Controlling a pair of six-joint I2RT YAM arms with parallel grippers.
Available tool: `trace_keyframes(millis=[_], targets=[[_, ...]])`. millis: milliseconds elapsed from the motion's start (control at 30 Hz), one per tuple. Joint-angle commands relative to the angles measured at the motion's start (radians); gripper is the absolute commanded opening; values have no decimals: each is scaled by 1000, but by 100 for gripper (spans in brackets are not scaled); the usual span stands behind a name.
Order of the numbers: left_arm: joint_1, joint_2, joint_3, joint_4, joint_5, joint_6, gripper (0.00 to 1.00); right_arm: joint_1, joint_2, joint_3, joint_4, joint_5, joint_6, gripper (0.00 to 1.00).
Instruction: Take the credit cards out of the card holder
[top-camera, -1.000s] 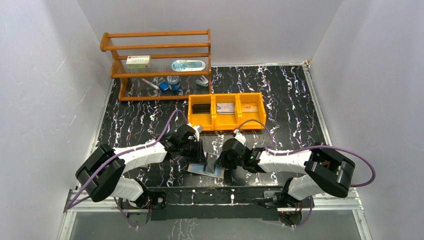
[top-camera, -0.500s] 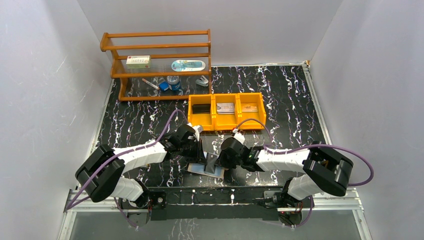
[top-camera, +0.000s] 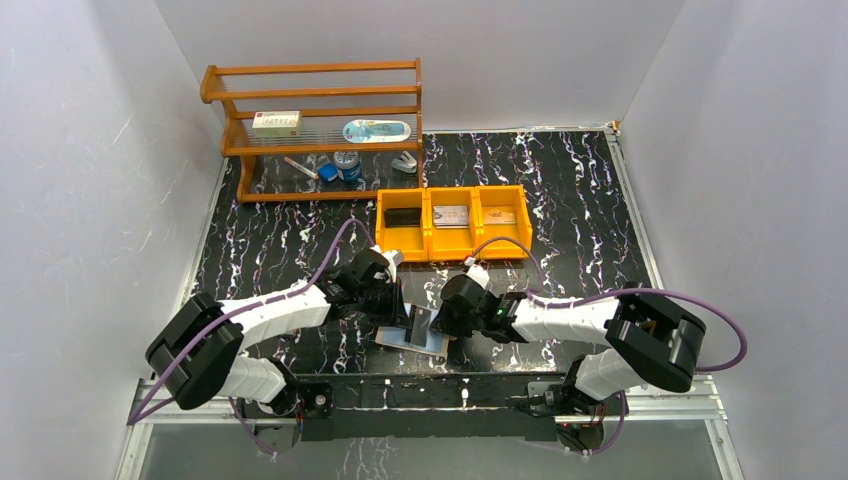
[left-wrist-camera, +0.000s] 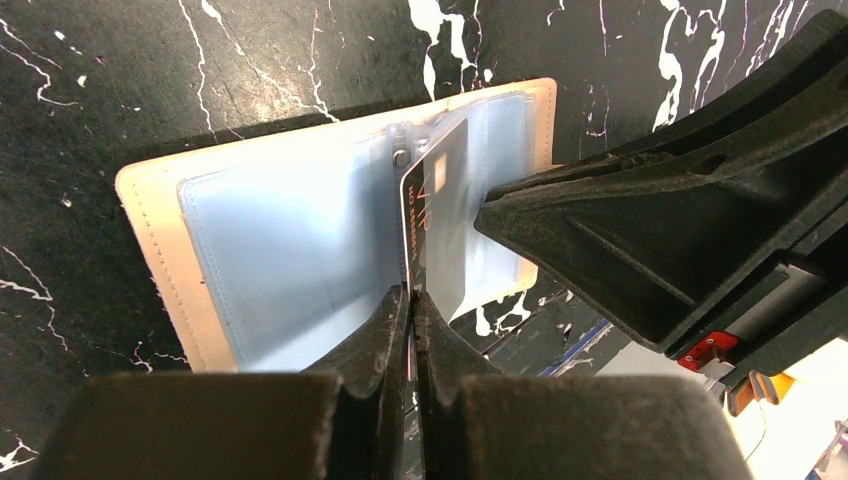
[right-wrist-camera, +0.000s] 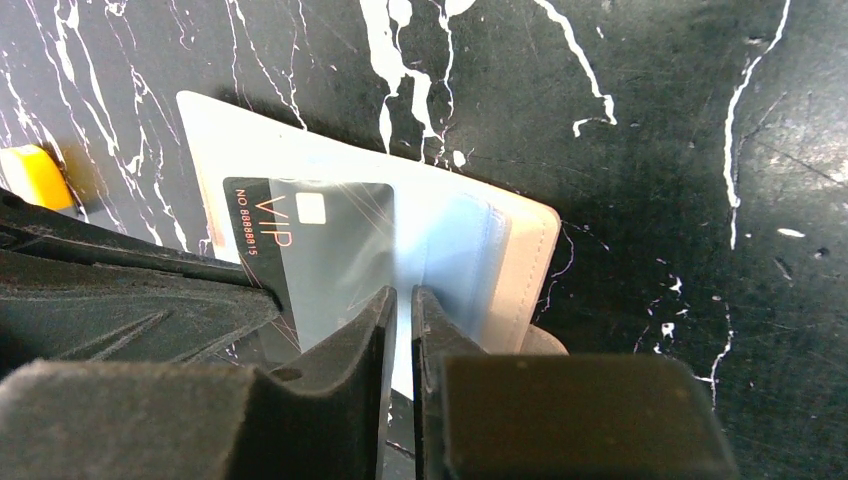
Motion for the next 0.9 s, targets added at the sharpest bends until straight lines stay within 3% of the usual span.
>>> trace_keyframes(millis=[0, 267, 467, 600, 867], targets=[[3, -35, 24, -34, -10, 19, 1, -4, -9, 16, -127, 36, -59, 22], [2, -20, 26, -19, 8, 17, 1, -5, -72, 82, -60, -44, -181, 32], [2, -23, 23, -15, 12, 9, 1, -5, 43, 86, 41, -124, -173, 34], [2, -28, 22, -20, 9, 9, 2, -5, 113, 90, -6, -103, -123, 34], [1, -12, 15, 34, 50, -9, 15, -5, 96, 48, -44, -73, -82, 30]])
